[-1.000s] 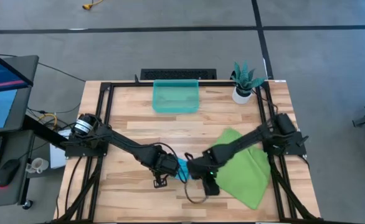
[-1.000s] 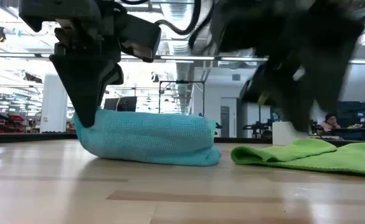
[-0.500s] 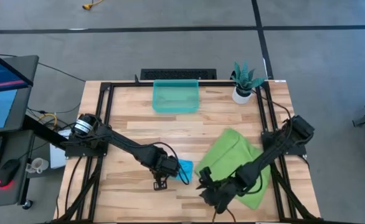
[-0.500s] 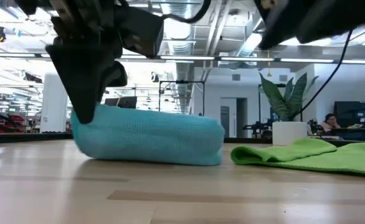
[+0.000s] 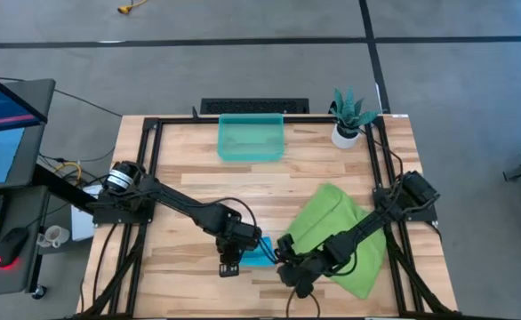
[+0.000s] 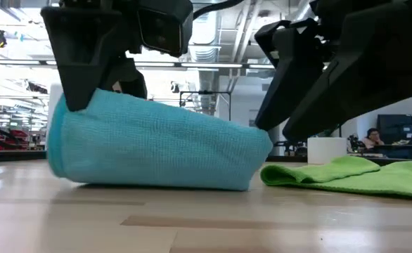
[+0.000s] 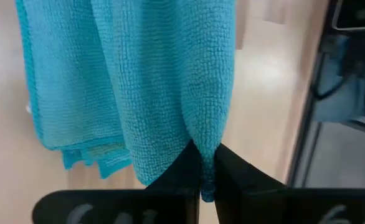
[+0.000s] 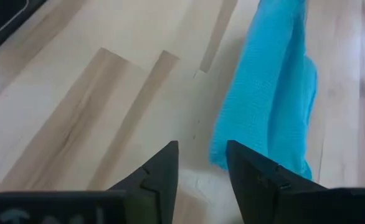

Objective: Roll microfiber towels into tight, uniform cylinder then place into a basket
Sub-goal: Roll the blue microfiber cloth

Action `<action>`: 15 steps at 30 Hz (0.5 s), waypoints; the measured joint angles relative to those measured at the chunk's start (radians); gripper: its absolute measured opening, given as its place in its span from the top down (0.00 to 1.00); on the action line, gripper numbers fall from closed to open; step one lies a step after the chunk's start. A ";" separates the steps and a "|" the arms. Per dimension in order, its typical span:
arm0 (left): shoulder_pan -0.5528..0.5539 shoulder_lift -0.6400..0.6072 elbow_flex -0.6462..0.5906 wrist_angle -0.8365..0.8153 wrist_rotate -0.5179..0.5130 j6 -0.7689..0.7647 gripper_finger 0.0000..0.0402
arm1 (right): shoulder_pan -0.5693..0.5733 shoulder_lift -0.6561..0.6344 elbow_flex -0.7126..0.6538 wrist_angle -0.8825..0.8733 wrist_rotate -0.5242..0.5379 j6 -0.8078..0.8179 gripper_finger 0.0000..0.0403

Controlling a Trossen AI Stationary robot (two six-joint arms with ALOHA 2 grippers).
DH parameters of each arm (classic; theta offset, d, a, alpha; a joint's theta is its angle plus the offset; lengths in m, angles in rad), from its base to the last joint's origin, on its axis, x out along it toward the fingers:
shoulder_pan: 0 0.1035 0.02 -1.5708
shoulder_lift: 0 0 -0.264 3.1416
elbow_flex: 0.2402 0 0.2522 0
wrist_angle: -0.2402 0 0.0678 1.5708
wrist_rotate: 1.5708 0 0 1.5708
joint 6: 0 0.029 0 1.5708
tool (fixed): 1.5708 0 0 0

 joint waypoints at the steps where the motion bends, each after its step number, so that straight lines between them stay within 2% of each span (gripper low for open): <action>1: 0.004 0.000 0.000 0.000 0.009 -0.003 0.98 | 0.000 0.000 0.000 0.002 0.000 -0.003 0.61; 9: 0.035 0.000 0.000 0.001 0.031 -0.008 0.98 | -0.032 0.000 0.000 0.020 0.001 -0.057 0.59; 15: 0.035 0.000 0.000 0.001 0.033 -0.009 0.98 | -0.066 0.000 0.000 0.021 0.001 -0.053 0.49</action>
